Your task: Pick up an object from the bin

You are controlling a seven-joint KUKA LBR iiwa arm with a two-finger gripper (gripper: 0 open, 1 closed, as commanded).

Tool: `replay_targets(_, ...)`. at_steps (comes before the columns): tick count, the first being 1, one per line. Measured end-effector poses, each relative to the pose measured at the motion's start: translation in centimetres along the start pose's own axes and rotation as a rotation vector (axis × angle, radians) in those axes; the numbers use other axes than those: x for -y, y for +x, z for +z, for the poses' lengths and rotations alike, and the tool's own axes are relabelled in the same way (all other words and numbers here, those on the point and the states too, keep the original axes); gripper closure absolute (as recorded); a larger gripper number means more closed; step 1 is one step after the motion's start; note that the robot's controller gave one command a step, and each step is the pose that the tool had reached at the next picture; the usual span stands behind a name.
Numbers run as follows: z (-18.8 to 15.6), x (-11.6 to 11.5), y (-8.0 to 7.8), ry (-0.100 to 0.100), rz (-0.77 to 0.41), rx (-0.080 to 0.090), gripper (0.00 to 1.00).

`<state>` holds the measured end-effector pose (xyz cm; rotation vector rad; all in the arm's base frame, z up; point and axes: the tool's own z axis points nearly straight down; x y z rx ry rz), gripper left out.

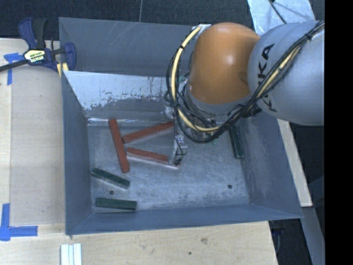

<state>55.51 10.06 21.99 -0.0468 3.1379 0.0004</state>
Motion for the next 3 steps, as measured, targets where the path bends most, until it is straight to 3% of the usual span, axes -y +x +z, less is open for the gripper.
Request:
replay_targets(1, 14.9, 2.9, 0.1, 0.000, -0.225, -0.007, 0.00)
replay_targets(2, 14.6, 2.8, -0.1, 0.000, -0.224, 0.000, 1.00)
replay_targets(3, -1.1, 2.8, 2.0, 0.001, -0.242, 0.008, 1.00)
